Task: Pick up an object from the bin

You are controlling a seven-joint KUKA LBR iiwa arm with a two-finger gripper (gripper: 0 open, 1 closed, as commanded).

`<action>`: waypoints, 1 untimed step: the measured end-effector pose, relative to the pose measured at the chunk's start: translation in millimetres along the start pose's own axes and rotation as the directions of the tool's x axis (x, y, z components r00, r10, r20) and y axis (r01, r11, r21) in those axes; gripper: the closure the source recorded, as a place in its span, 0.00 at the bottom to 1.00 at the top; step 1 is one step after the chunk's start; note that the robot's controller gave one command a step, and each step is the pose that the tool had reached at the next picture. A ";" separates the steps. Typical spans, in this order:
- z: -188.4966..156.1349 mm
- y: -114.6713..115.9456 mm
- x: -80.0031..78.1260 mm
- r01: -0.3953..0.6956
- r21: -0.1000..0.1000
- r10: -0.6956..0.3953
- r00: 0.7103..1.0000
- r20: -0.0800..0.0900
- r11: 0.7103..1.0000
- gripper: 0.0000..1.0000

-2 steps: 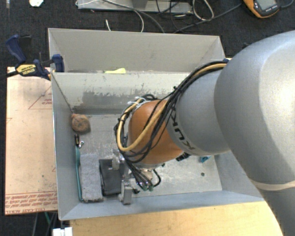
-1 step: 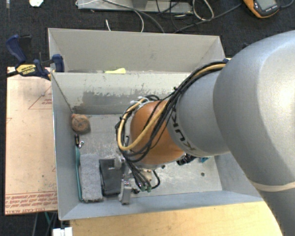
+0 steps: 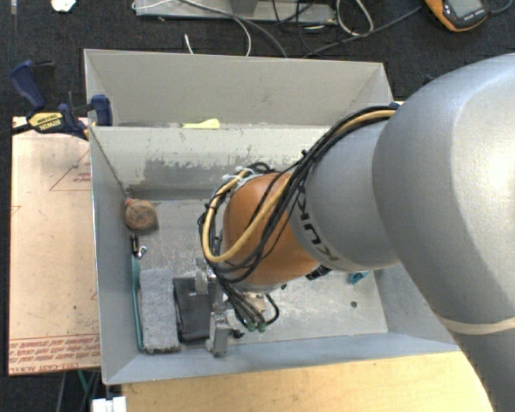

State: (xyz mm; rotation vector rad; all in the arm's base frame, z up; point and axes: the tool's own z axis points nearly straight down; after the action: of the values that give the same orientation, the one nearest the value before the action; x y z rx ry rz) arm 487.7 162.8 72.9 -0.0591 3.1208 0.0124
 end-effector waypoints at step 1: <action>0.3 -1.6 0.5 -0.030 -0.001 0.030 1.000 0.000 1.000 0.00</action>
Offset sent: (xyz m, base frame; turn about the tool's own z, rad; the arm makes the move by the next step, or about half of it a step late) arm -0.0001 -0.0004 -0.0001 0.0052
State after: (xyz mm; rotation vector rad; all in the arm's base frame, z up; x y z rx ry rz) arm 487.3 161.2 72.6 -0.0116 3.1211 0.0144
